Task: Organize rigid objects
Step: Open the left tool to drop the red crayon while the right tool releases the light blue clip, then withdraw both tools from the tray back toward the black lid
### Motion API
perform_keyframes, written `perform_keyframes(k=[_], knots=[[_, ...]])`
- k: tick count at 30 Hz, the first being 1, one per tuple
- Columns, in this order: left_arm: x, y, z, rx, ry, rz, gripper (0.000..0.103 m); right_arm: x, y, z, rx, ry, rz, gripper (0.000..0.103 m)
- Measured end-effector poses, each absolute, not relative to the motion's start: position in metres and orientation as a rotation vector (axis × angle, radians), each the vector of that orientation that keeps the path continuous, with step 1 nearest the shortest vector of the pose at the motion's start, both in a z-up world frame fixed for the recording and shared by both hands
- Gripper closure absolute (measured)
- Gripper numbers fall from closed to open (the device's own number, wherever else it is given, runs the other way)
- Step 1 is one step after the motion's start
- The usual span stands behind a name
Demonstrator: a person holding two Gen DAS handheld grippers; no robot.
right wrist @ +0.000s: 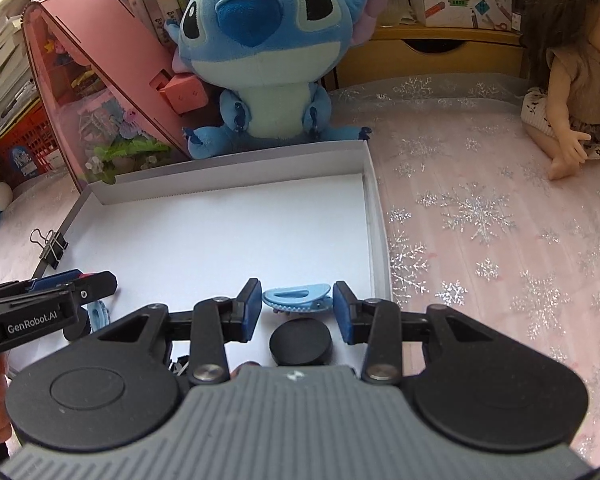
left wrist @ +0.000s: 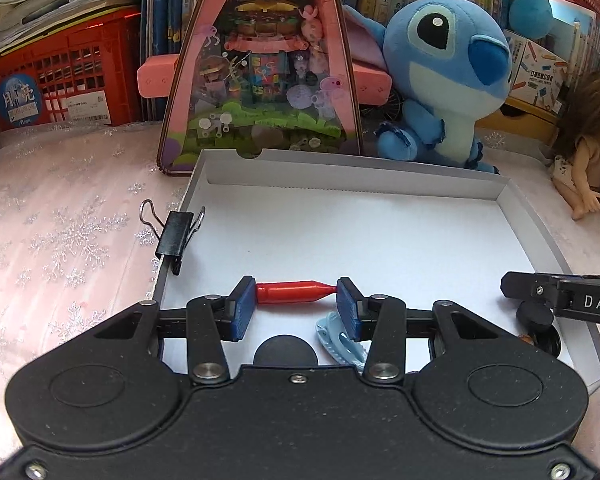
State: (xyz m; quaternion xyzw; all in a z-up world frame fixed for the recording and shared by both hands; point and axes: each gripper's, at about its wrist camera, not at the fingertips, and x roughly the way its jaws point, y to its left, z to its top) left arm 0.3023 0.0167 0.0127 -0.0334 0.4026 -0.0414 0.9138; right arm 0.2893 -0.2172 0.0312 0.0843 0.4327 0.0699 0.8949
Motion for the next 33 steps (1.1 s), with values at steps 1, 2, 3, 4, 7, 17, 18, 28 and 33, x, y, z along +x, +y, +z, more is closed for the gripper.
perform_keyframes(k=[1, 2, 3, 4, 7, 17, 18, 28, 33], knots=[[0.302, 0.016, 0.013, -0.066, 0.826, -0.084, 0.061, 0.29, -0.217, 0.031, 0.176, 0.892, 0.146, 0.059], [0.302, 0.016, 0.012, -0.065, 0.822, -0.081, 0.061, 0.29, -0.217, 0.03, 0.176, 0.888, 0.144, 0.059], [0.302, 0.015, 0.012, -0.063, 0.819, -0.08, 0.061, 0.29, -0.216, 0.03, 0.173, 0.885, 0.141, 0.059], [0.302, 0.015, 0.011, -0.06, 0.816, -0.079, 0.061, 0.289, -0.215, 0.03, 0.167, 0.883, 0.139, 0.059], [0.301, 0.014, 0.011, -0.046, 0.81, -0.081, 0.061, 0.288, -0.211, 0.03, 0.139, 0.876, 0.14, 0.058], [0.294, 0.017, 0.016, -0.065, 0.777, -0.097, 0.052, 0.276, -0.212, 0.036, 0.147, 0.817, 0.16, 0.035], [0.291, 0.017, 0.018, -0.059, 0.768, -0.096, 0.051, 0.273, -0.212, 0.038, 0.142, 0.808, 0.161, 0.034], [0.242, 0.02, 0.043, -0.046, 0.681, -0.17, 0.047, 0.226, -0.215, 0.057, 0.116, 0.709, 0.222, 0.025], [0.207, 0.022, 0.05, -0.056, 0.657, -0.212, 0.046, 0.193, -0.213, 0.064, 0.064, 0.662, 0.262, 0.021]])
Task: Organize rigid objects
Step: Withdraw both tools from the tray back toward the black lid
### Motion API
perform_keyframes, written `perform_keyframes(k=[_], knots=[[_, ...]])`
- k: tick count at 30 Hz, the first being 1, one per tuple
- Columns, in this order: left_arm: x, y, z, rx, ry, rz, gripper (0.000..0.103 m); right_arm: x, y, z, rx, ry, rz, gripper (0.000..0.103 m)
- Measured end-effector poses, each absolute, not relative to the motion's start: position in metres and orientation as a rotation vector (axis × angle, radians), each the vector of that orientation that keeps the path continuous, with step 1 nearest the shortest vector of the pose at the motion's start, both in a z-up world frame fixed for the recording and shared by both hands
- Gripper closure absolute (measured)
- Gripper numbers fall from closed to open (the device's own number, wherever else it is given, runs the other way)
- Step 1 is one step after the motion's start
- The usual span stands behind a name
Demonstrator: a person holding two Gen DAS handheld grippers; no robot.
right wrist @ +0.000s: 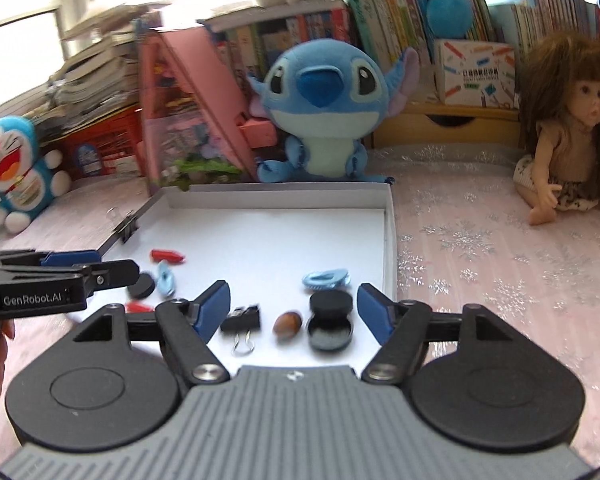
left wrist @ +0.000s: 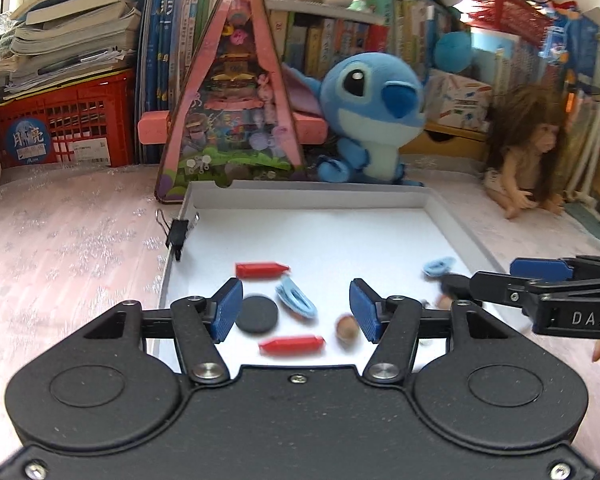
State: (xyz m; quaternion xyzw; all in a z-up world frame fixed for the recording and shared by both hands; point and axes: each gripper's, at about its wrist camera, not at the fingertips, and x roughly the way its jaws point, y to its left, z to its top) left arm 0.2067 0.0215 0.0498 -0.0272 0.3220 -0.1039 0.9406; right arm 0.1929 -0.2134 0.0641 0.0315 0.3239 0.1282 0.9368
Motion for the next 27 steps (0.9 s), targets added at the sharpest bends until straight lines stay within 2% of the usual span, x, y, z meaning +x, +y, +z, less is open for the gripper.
perform_keyframes(k=[13, 27], knots=[[0.12, 0.026, 0.042, -0.052, 0.65, -0.282, 0.045, 0.12, -0.206, 0.061, -0.026, 0.601, 0.358, 0.018], [0.059, 0.015, 0.021, 0.019, 0.626, -0.373, 0.045, 0.092, -0.205, 0.035, -0.037, 0.639, 0.361, 0.017]])
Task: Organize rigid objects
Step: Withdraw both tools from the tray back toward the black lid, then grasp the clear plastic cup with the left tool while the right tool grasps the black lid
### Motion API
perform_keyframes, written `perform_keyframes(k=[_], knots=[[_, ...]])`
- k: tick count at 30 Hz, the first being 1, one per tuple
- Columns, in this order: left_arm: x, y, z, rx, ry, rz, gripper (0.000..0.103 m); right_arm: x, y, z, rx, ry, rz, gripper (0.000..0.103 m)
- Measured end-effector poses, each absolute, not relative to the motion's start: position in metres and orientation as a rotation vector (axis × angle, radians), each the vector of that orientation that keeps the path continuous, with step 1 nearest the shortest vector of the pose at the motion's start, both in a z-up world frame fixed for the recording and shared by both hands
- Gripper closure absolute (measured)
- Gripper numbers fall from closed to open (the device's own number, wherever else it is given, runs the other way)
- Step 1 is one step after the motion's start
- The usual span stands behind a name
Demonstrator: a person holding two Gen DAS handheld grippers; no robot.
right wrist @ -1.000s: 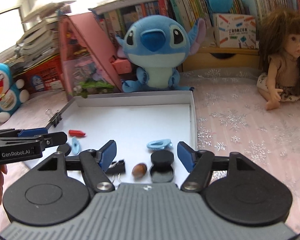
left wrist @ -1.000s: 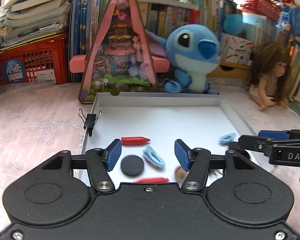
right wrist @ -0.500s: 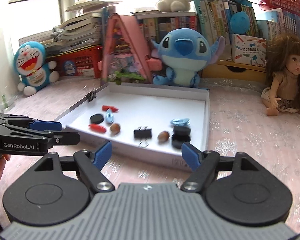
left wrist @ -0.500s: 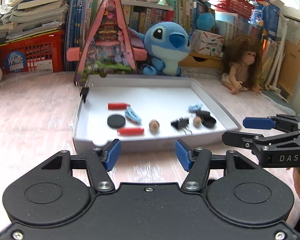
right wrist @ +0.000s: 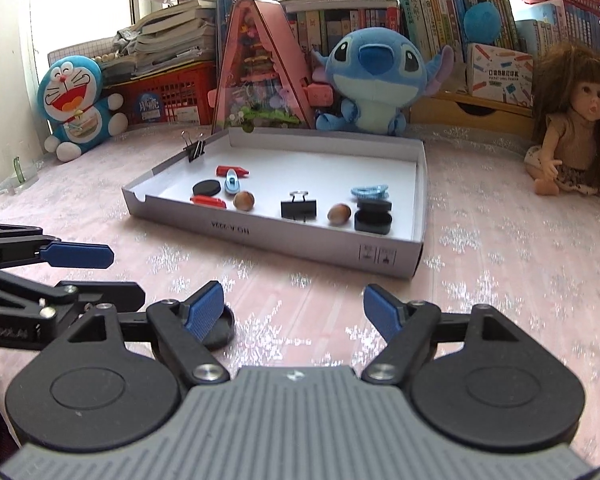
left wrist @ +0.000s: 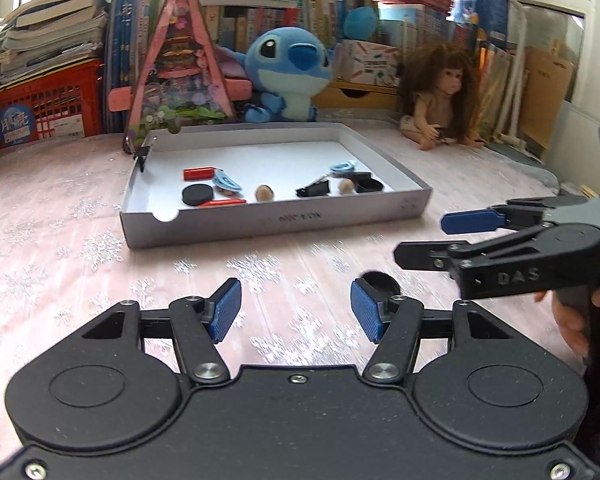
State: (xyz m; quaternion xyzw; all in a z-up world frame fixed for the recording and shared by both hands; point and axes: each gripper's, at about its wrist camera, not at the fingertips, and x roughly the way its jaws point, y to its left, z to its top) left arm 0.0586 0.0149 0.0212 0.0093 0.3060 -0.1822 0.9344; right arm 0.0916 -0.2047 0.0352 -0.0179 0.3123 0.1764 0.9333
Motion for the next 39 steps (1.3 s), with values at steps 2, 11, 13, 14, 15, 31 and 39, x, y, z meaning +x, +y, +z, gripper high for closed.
perform_keyframes(k=[2, 11, 13, 14, 15, 31, 39], knots=[[0.051, 0.015, 0.02, 0.017, 0.607, -0.39, 0.045, 0.088, -0.205, 0.033, -0.036, 0.641, 0.362, 0.017], [0.033, 0.006, 0.015, 0.062, 0.588, -0.477, 0.044, 0.079, -0.205, 0.026, -0.042, 0.653, 0.353, 0.017], [0.029, 0.003, 0.013, 0.072, 0.596, -0.488, 0.044, 0.079, -0.206, 0.024, -0.038, 0.657, 0.35, 0.017], [0.027, 0.001, 0.011, 0.078, 0.601, -0.493, 0.044, 0.078, -0.206, 0.024, -0.037, 0.659, 0.348, 0.017], [0.026, 0.0, 0.01, 0.084, 0.605, -0.497, 0.045, 0.078, -0.207, 0.023, -0.036, 0.66, 0.347, 0.017], [0.021, -0.009, -0.001, 0.123, 0.595, -0.481, 0.077, 0.076, -0.207, 0.017, -0.026, 0.675, 0.352, 0.017], [0.03, 0.003, 0.001, 0.1, 0.588, -0.411, 0.076, 0.074, -0.203, 0.016, -0.032, 0.662, 0.37, 0.017]])
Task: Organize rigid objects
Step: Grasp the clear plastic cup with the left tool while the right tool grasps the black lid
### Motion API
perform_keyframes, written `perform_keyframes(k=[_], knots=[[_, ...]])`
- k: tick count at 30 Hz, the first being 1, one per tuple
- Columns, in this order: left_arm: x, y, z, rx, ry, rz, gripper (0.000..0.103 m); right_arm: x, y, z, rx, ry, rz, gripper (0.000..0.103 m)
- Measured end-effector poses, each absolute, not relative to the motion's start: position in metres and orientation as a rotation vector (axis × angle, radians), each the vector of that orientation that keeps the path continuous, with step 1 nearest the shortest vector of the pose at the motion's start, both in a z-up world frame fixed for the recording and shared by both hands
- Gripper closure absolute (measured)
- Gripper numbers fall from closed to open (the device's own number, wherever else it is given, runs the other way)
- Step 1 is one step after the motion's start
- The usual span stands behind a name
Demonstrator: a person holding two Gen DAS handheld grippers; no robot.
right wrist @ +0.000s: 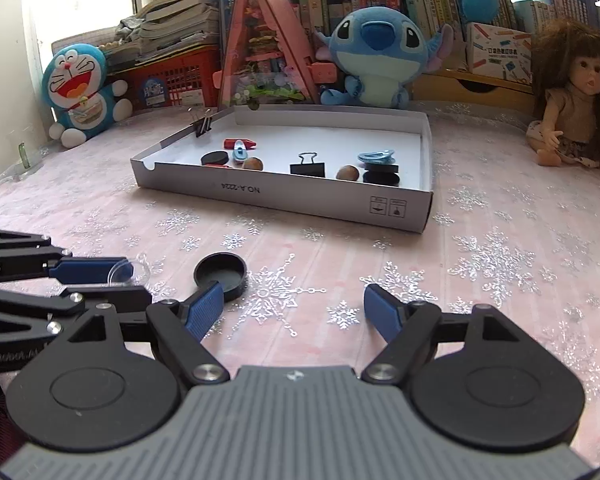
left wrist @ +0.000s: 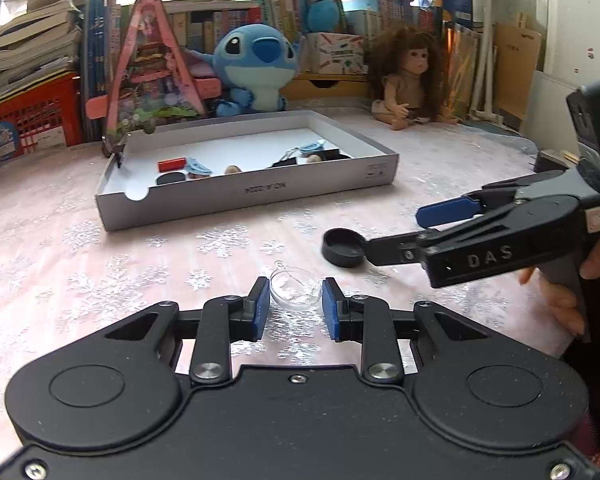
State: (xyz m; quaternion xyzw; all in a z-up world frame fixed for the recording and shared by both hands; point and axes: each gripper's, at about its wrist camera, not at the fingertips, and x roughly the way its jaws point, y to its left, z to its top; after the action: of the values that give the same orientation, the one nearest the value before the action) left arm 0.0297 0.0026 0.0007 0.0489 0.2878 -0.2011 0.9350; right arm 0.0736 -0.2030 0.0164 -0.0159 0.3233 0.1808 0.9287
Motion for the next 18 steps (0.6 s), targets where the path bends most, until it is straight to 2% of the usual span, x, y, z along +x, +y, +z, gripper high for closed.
perform_keyframes(k=[13, 18], knots=[[0.032, 0.01, -0.001, 0.118, 0.575, -0.358, 0.075, 0.073, -0.181, 0.016, -0.092, 0.654, 0.453, 0.017], [0.033, 0.012, -0.001, 0.119, 0.571, -0.335, 0.072, 0.075, -0.174, 0.015, -0.102, 0.646, 0.46, 0.021]])
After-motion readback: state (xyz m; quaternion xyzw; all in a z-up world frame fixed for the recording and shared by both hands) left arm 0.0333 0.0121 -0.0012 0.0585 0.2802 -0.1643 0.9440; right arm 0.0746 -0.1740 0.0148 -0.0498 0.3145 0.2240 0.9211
